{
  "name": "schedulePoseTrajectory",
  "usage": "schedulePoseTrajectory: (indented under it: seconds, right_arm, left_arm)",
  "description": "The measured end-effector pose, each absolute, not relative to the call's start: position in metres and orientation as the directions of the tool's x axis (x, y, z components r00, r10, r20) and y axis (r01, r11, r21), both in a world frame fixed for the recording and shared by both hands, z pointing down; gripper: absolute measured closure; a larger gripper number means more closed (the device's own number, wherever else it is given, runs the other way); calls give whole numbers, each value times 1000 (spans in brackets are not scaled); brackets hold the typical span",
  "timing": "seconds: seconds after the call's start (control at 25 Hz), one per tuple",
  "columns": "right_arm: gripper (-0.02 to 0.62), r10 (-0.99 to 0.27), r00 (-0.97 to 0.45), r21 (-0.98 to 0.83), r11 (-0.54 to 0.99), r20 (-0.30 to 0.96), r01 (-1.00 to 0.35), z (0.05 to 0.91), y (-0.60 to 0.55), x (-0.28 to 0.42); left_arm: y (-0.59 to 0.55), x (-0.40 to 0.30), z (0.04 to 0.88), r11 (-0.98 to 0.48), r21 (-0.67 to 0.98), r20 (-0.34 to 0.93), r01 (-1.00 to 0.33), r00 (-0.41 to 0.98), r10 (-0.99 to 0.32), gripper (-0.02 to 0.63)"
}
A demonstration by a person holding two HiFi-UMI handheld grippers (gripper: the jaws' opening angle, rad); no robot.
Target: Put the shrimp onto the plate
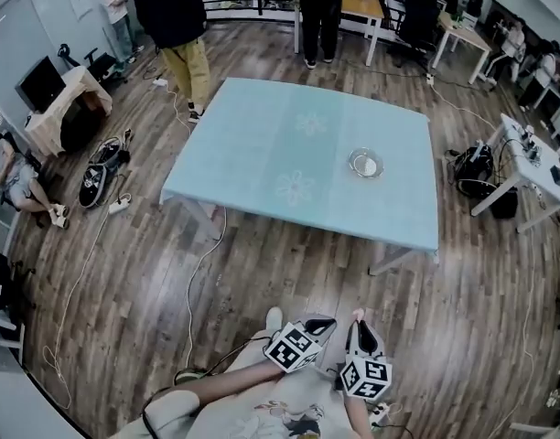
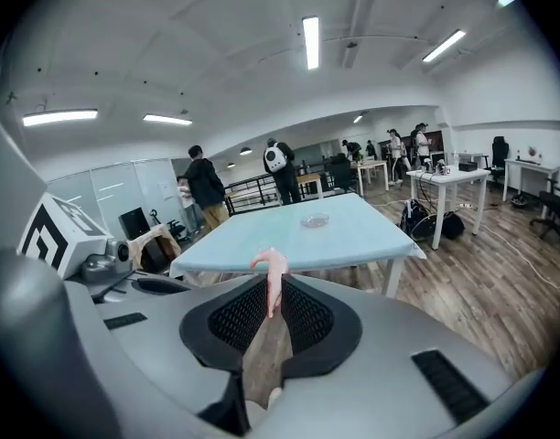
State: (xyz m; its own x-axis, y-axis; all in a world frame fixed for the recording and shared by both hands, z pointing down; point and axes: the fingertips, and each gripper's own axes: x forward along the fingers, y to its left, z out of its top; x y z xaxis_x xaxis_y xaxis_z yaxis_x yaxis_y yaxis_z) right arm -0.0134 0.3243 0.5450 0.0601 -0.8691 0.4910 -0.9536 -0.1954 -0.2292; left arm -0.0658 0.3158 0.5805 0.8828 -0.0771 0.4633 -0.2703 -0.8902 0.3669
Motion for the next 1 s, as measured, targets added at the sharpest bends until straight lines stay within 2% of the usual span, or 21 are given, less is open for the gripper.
schedulePoseTrajectory:
  seconds: [0.4,0.68,1.0]
  right_arm:
    - [531,-874,101,-205,-222,475,-953,534,210,-37]
    - [531,-854,51,-190,-173,518,-966,546,155,-60]
    - [531,-844,-23,-208,-106,535,-972,549,103,-64]
  left_arm:
    - [190,-97,570,-892,361,428,-271,898,-100,598]
    - [138,-125,586,-843,411,439,-347,886,-150,598]
    - [92,-127,595,-803,423,472,-420,859,-200,599]
